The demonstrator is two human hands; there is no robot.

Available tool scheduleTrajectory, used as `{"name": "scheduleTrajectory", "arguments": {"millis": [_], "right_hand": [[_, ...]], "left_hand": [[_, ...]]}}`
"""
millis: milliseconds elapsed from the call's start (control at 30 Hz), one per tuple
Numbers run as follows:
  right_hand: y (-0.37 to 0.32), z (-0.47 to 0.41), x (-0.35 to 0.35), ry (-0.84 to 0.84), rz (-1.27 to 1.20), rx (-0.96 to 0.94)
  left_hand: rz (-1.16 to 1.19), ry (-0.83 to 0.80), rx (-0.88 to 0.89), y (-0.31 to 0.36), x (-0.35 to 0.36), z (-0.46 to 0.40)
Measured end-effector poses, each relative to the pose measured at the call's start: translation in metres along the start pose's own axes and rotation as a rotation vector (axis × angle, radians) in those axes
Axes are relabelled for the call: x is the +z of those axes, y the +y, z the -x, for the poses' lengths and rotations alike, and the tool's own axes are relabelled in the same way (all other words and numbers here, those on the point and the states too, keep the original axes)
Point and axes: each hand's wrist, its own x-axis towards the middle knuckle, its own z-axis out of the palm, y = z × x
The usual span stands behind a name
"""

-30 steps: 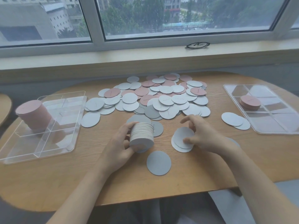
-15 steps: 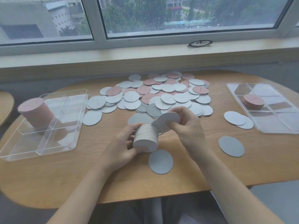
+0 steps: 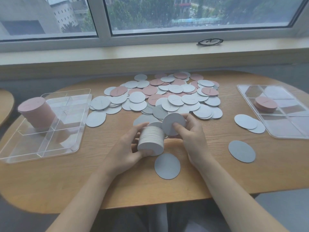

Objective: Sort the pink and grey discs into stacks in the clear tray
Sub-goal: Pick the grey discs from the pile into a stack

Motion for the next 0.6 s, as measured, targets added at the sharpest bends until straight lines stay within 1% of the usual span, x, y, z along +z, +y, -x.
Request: {"name": "scheduleTrajectory", "arguments": {"millis": [133,200,300,400,533,600], "right_hand": [[-0.001,0.001,-0.001,0.142,0.032,-0.081],[0.001,0.0,-0.002,0.168,0.074,-0.109],[0.001,0.003,0.002,0.07,0.084,-0.123],[0.0,0.007,0.008,-0.057,0.165,-0.155],[0.006,0.01,0.011,-0.227,0.375,-0.146],[0.01,0.011,0.012,-0.3,0.49,-0.156]], "left_hand": [[-0.007,0.013,0.001,0.003,0.001,0.001],[-0.018,0.016,0.002,0.002,0.001,0.001],[-0.044,0.022,0.018,0.002,0.001,0.001],[-0.071,0.055,0.024,0.001,0.003,-0.001],[-0.092,0.094,0.011,-0.002,0.004,-0.002],[-0.142,0.09,0.046,-0.003,0.005,-0.002]]}}
